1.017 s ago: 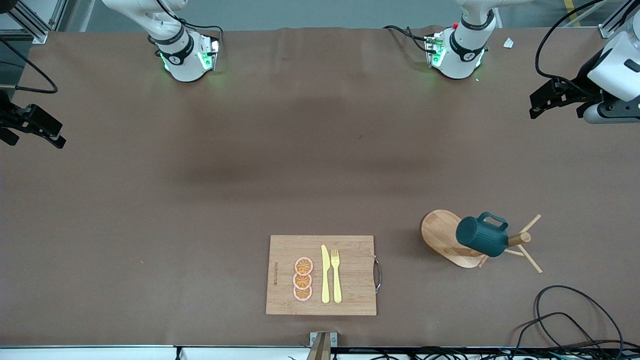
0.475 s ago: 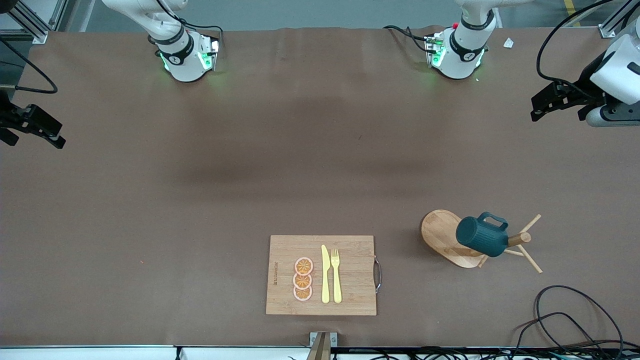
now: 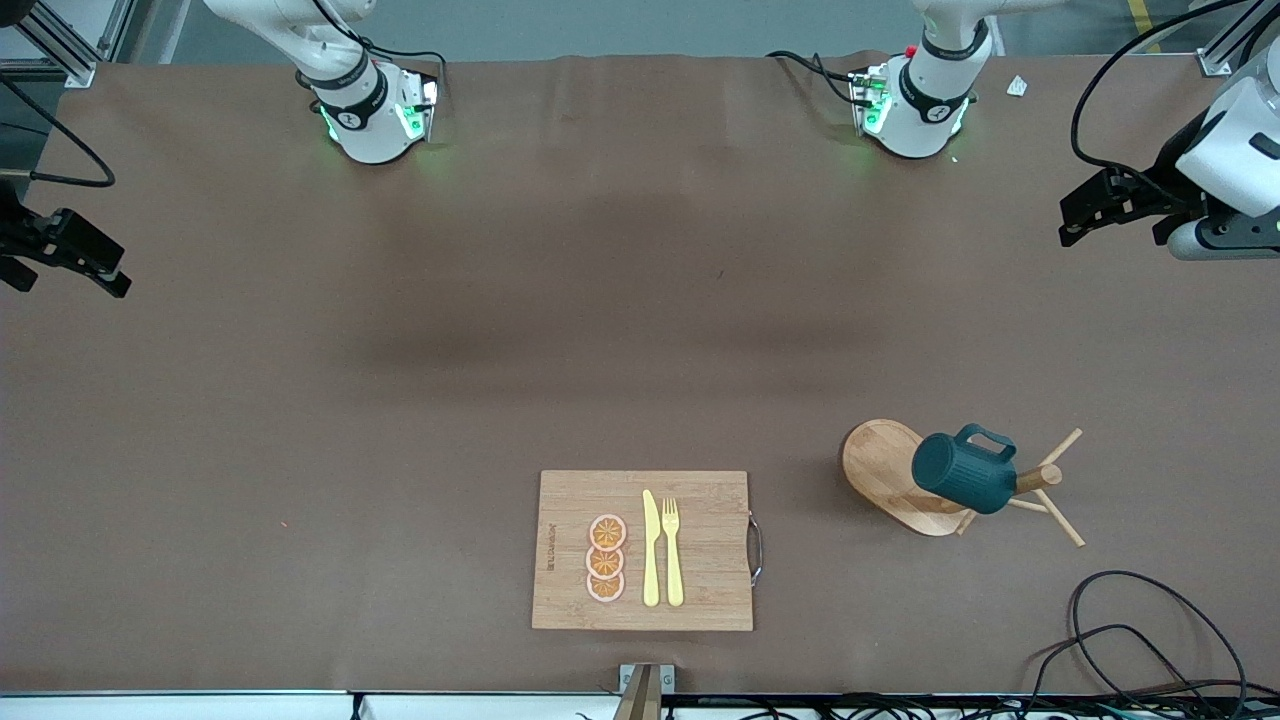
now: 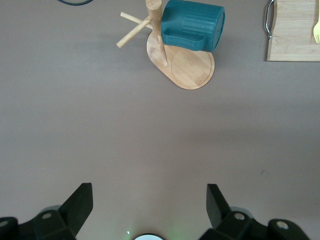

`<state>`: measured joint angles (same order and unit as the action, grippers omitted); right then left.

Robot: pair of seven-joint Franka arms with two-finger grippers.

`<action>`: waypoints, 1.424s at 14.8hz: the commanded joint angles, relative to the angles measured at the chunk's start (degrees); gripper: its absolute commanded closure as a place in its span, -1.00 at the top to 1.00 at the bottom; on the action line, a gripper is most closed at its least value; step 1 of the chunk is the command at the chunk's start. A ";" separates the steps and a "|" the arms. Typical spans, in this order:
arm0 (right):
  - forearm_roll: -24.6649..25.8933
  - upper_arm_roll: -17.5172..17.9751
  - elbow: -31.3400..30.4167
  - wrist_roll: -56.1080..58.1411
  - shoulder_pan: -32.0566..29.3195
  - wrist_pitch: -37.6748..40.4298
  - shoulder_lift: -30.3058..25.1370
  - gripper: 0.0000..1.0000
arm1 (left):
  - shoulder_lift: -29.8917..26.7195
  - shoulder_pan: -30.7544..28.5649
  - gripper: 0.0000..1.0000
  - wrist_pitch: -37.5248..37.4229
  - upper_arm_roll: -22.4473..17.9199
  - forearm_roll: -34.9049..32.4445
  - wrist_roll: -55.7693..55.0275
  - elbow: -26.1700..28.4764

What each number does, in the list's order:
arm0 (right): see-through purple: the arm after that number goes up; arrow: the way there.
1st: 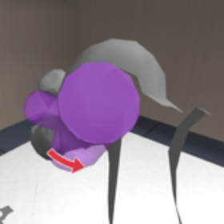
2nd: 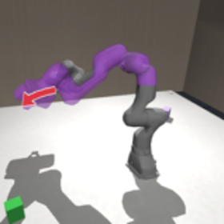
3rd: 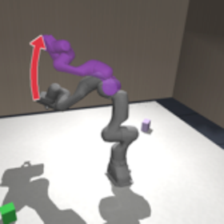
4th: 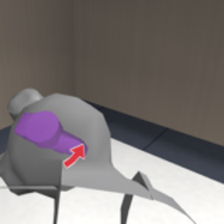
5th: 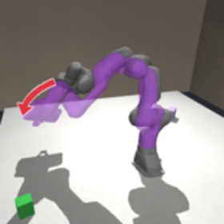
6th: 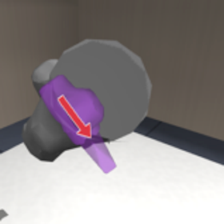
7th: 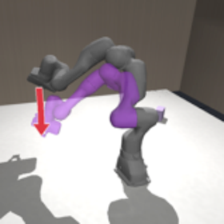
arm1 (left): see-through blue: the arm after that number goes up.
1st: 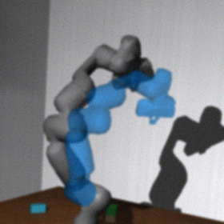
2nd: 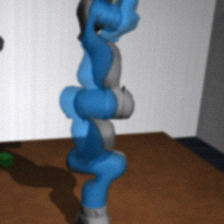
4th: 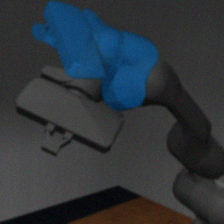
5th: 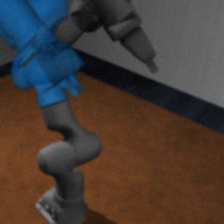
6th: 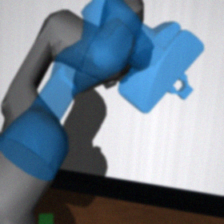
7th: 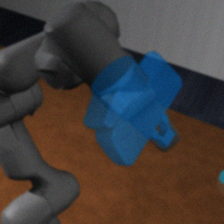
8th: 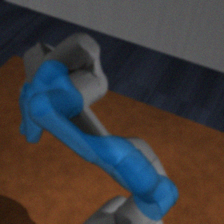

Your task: Transfer cup from left to right arm and place

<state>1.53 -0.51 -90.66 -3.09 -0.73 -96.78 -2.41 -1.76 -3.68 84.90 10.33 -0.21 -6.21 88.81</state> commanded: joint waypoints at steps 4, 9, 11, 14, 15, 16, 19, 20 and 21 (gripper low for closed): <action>-0.65 0.42 -1.10 0.80 -0.68 -0.61 -1.02 1.00 | -0.26 -0.18 1.00 -1.05 0.04 0.56 -0.64 -1.27; -0.65 0.42 -1.10 0.80 -0.68 -0.34 -1.02 1.00 | -0.17 -1.06 1.00 -1.14 0.04 0.56 -0.64 -1.09; -0.65 0.42 -1.10 0.80 -0.77 -0.26 -1.02 1.00 | -0.35 -1.06 1.00 -1.32 0.04 0.56 -0.73 -1.18; -0.65 0.42 -1.10 0.80 -0.77 -0.34 -1.02 1.00 | -0.35 -1.24 1.00 -2.37 0.04 0.56 -0.64 -1.27; -0.65 0.42 -1.19 0.80 -0.77 -0.34 -1.02 1.00 | -0.26 -1.59 1.00 -2.02 0.04 0.65 -0.47 -1.36; -0.65 0.42 -1.19 0.80 -0.77 -0.26 -1.02 1.00 | -0.35 -1.50 1.00 -1.93 0.04 0.30 -0.21 -1.36; -0.65 0.42 -1.19 0.80 -0.68 -0.25 -1.02 1.00 | -0.53 -1.41 1.00 -1.67 0.48 0.82 -0.38 -1.53; -0.65 0.42 -1.19 0.80 -0.68 -0.25 -1.02 1.00 | -0.26 -1.50 1.00 -1.23 0.48 0.74 -0.03 -1.45; -0.65 0.42 -1.19 0.80 -0.68 -0.25 -1.02 1.00 | -0.17 -1.50 1.00 -0.71 0.48 0.56 0.41 -1.45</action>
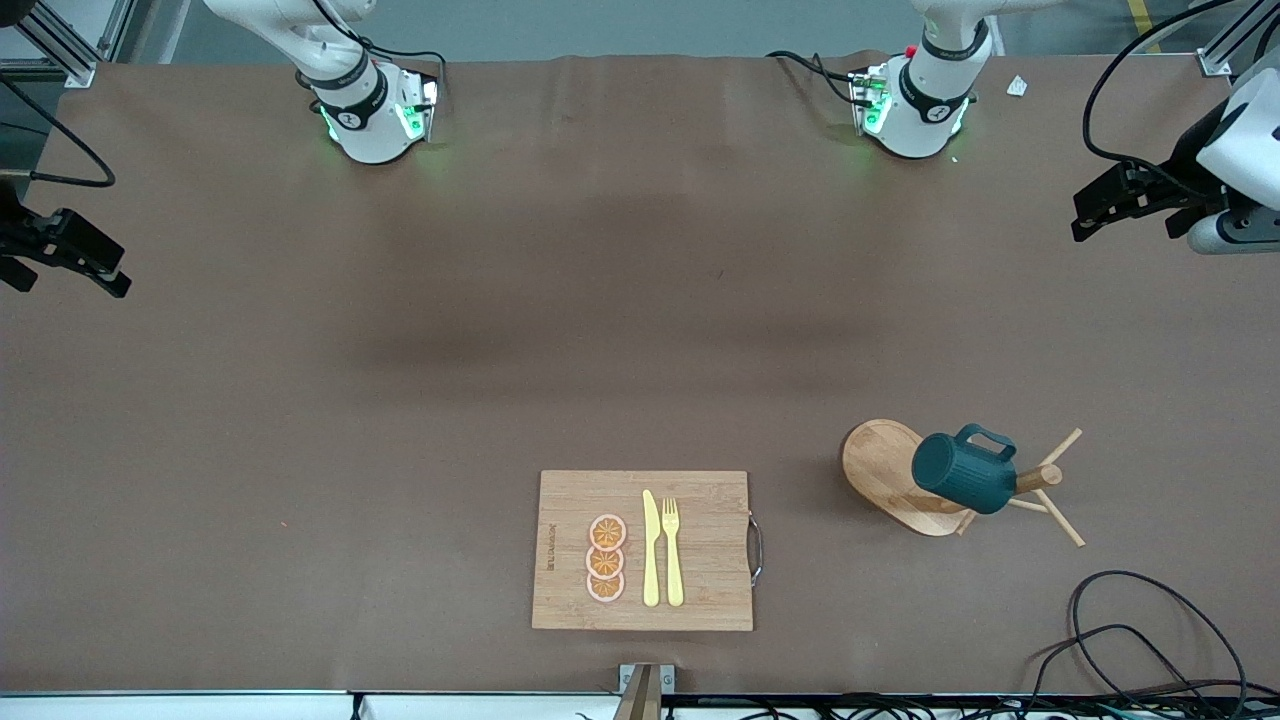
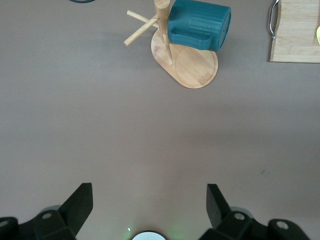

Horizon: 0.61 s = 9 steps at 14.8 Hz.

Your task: Transfer cup from left to right arm and place

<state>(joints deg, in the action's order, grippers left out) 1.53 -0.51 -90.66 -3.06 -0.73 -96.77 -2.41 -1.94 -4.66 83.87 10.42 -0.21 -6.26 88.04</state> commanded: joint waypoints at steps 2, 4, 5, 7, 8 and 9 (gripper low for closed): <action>-0.65 0.42 -1.18 0.77 -0.68 -0.26 -1.01 1.00 | 0.44 -0.44 1.00 0.33 0.30 0.56 0.46 -0.51; -0.65 0.42 -1.18 0.77 -0.77 -0.26 -1.01 1.00 | 1.15 -0.62 1.00 0.24 0.13 0.65 0.72 -0.51; -0.65 0.42 -1.18 0.77 -0.77 -0.26 -1.01 1.00 | 1.15 -0.53 1.00 0.24 0.04 0.47 0.90 -0.59; -0.65 0.42 -1.18 0.77 -0.77 -0.26 -1.01 1.00 | 1.06 -0.44 1.00 0.15 0.04 0.38 0.90 -0.42; -0.65 0.42 -1.18 0.77 -0.77 -0.34 -1.01 1.00 | 1.06 -0.44 1.00 0.06 0.04 0.38 0.90 -0.24; -0.65 0.42 -1.18 0.77 -0.77 -0.34 -1.01 1.00 | 1.24 -0.35 1.00 0.06 0.04 0.38 0.81 -0.33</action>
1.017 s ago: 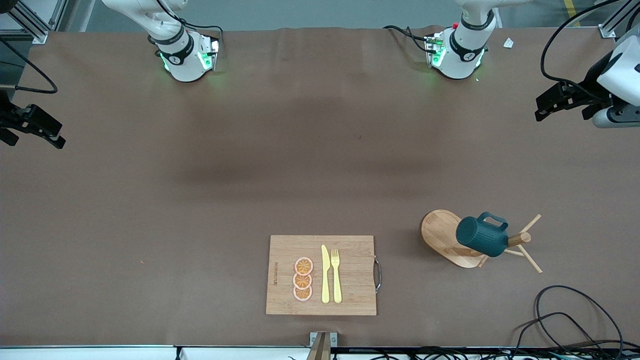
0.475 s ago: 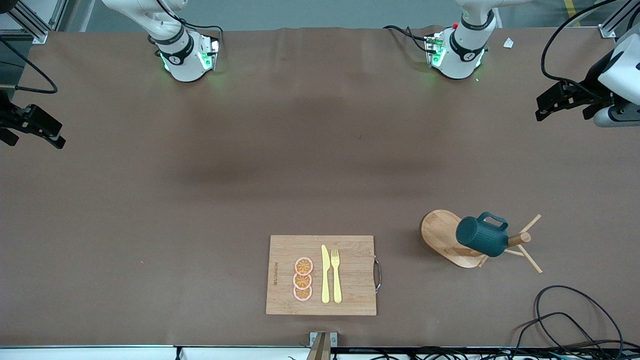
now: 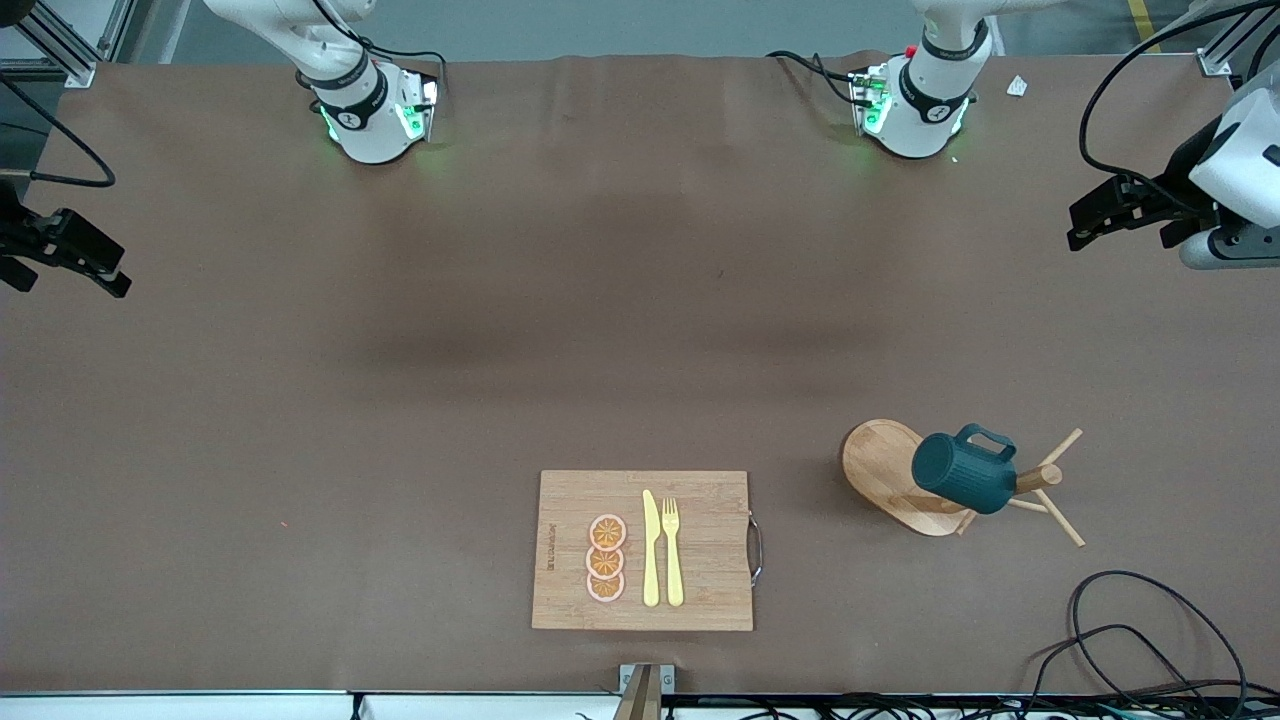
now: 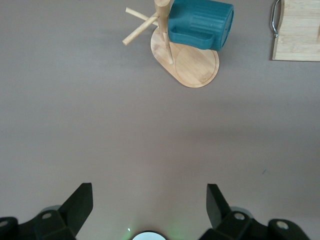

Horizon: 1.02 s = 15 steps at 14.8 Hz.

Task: Transfer cup from left to right arm and place
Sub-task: 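Move the left gripper down to the teal mug on the stand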

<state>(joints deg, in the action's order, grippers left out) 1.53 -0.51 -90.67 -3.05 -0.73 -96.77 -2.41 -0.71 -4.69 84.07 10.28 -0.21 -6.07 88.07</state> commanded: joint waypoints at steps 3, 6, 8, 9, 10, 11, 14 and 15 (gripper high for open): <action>-0.65 0.42 -1.17 0.77 -0.77 -0.35 -1.02 1.00 | 2.10 -0.41 1.00 0.74 0.27 1.17 -0.96 -0.70; -0.39 0.51 -1.00 0.85 -0.51 -0.78 -1.02 1.00 | 5.45 -0.67 1.00 7.76 0.01 6.26 -9.53 -2.11; -0.13 0.60 -1.00 0.85 -0.42 -1.40 -0.93 1.00 | 7.47 -0.50 1.00 10.66 0.01 8.54 -17.79 -2.72; -0.13 0.60 -1.00 0.85 -0.42 -1.49 -0.93 1.00 | 8.35 -0.32 1.00 11.63 0.01 10.56 -22.88 -2.90; -0.13 0.60 -1.00 0.85 -0.42 -1.49 -0.93 1.00 | 9.14 -0.50 1.00 12.51 0.01 12.32 -27.98 -3.08; 0.05 0.60 -1.00 0.85 -0.42 -1.49 -0.93 1.00 | 9.84 -0.59 1.00 14.35 0.01 14.51 -32.73 -3.08; 0.14 0.60 -1.00 0.85 -0.50 -1.40 -0.84 1.00 | 11.69 0.47 1.00 22.60 0.27 15.94 -45.13 -2.81; 0.14 0.60 -1.00 0.85 -0.50 -1.40 -0.75 1.00 | 12.39 0.55 1.00 23.41 0.27 15.77 -46.56 -2.90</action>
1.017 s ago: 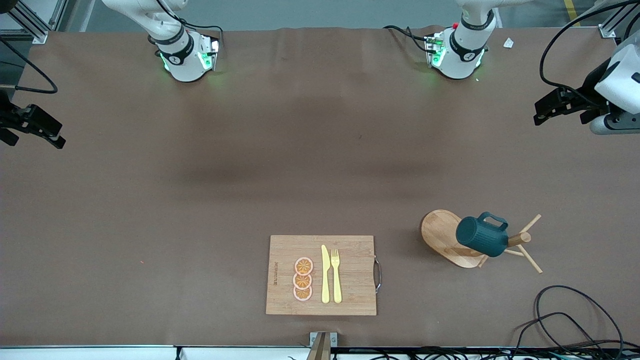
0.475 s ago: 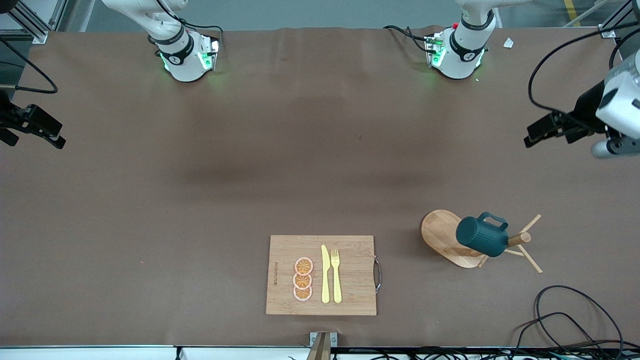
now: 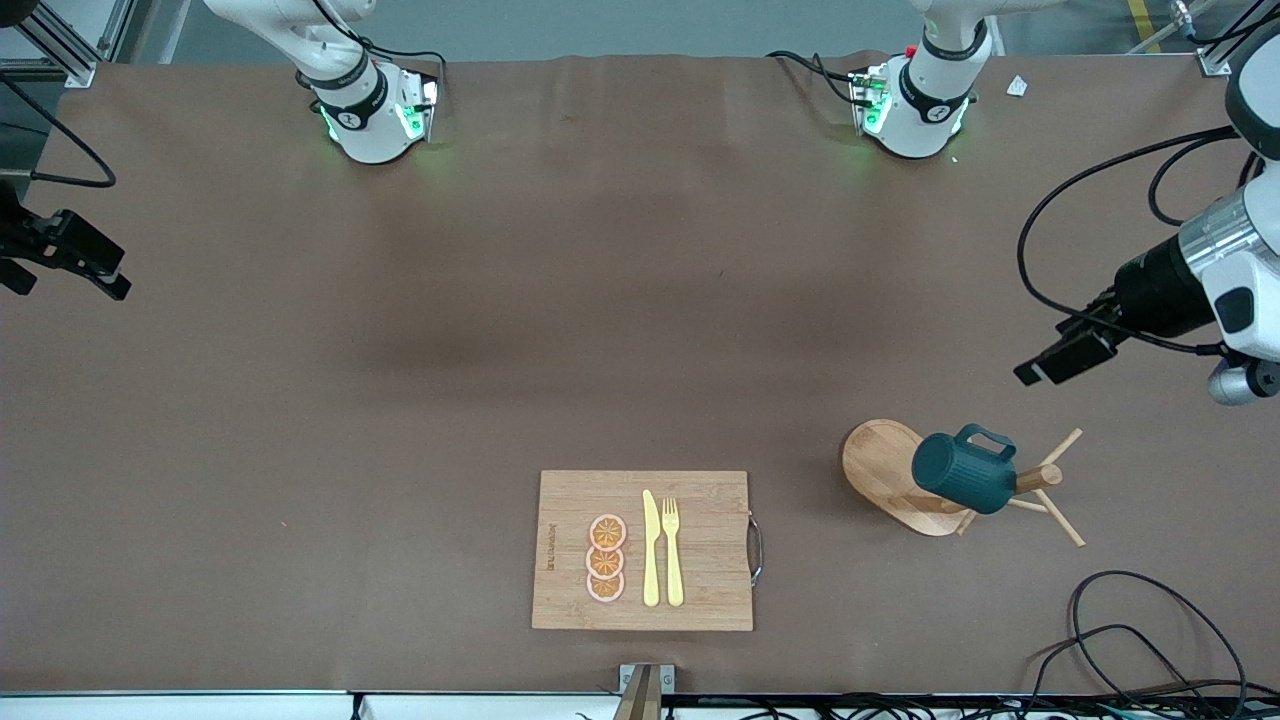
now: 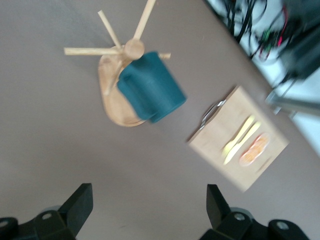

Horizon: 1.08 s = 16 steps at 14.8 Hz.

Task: Transfer cup from left to right arm and place
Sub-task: 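Move the left gripper down to the teal mug on the stand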

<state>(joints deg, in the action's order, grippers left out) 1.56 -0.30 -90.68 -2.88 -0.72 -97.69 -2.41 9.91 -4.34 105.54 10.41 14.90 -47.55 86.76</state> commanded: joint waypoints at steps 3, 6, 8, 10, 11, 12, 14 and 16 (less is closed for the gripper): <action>0.11 0.38 -0.99 0.68 -0.51 -0.31 -0.84 1.00 | 3.98 0.03 1.00 2.38 -0.04 -0.74 -4.40 -2.20; 0.02 0.38 -0.99 0.60 -0.59 -0.49 -0.75 1.00 | 4.15 -0.85 1.00 2.39 -0.13 -1.18 -4.57 -2.64; -0.06 0.38 -0.99 0.60 -0.51 -0.57 -0.75 1.00 | 4.68 -1.37 1.00 2.39 -0.22 -1.19 -5.35 -2.47; -0.15 0.38 -0.99 0.60 -0.51 -0.49 -0.75 1.00 | 5.30 -2.17 1.00 2.47 -0.30 -1.19 -8.77 -1.59; -0.15 0.38 -0.99 0.60 -0.59 -0.40 -0.75 1.00 | 5.91 -2.43 1.00 3.00 -0.31 -1.10 -12.62 -1.42; -0.24 0.38 -1.07 0.60 -0.59 -0.40 -0.75 1.00 | 6.43 -2.52 1.00 4.39 -0.31 -1.18 -15.62 -1.24; -0.24 0.38 -1.07 0.60 -0.59 -0.40 -0.75 1.00 | 7.05 -2.52 1.00 7.55 -0.31 -1.19 -20.02 1.21; -0.24 0.38 -1.07 0.60 -0.59 -0.40 -0.67 1.00 | 7.23 -2.34 1.00 14.65 -0.22 -1.10 -23.10 5.51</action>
<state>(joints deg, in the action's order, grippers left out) 1.56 -0.31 -90.72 -2.87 -0.72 -97.68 -2.40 17.45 -6.73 114.54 9.89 14.57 -67.03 88.19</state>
